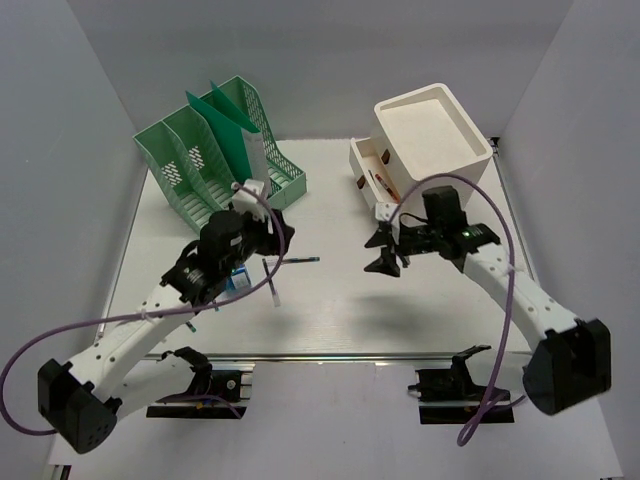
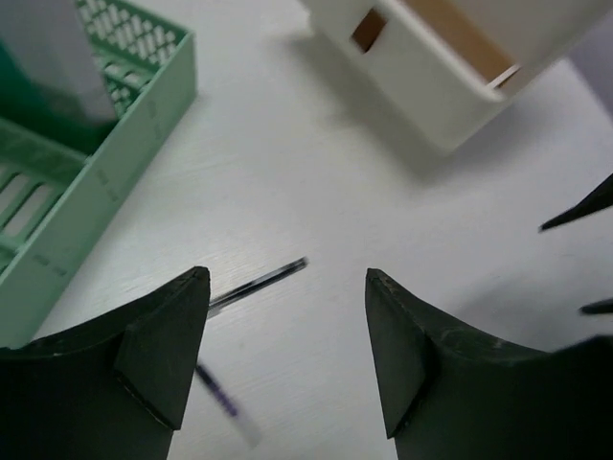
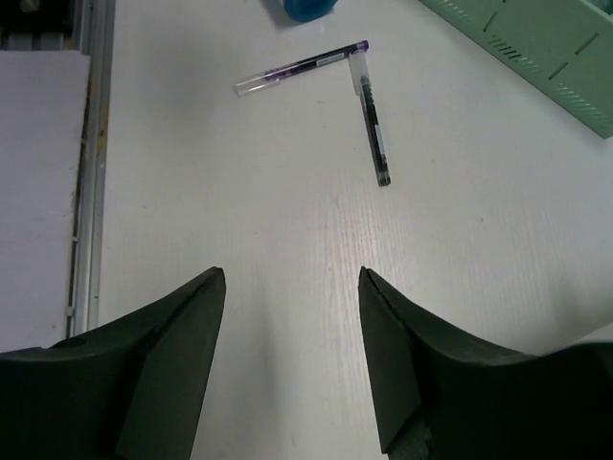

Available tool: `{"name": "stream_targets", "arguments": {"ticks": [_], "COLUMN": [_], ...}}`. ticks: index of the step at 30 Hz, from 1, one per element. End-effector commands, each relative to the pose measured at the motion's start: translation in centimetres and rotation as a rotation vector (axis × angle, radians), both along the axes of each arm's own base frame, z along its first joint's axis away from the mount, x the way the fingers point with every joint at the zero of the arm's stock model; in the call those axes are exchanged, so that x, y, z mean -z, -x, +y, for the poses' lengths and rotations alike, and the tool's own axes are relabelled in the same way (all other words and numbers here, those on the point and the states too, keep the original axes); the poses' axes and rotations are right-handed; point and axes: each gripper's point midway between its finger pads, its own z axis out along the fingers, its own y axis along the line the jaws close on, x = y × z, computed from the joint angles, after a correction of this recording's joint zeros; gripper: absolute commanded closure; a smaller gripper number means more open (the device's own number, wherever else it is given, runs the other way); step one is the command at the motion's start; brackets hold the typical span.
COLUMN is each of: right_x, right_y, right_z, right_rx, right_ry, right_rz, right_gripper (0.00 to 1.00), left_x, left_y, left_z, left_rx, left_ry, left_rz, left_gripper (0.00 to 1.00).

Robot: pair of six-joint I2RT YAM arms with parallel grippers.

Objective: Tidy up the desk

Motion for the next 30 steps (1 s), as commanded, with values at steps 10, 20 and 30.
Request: {"name": "stream_targets", "arguments": {"ticks": [10, 20, 30], "right_x": [2.7, 8.0, 12.4], "right_y": [-8.0, -8.6, -10.2], "right_z": [9.4, 14.5, 17.3], "right_rx": [0.004, -0.021, 0.027], "right_ry": [0.196, 0.299, 0.389], "right_rz": [-0.020, 0.027, 0.016], "right_gripper": [0.38, 0.37, 0.39], "left_x": [-2.7, -3.2, -3.5], "left_y": [1.6, 1.8, 2.0], "left_z": [6.5, 6.8, 6.6], "left_rx": [-0.176, -0.186, -0.170], "left_ry": [-0.072, -0.064, -0.049], "left_rz": [-0.224, -0.235, -0.240], "left_gripper": [0.20, 0.20, 0.21]}}
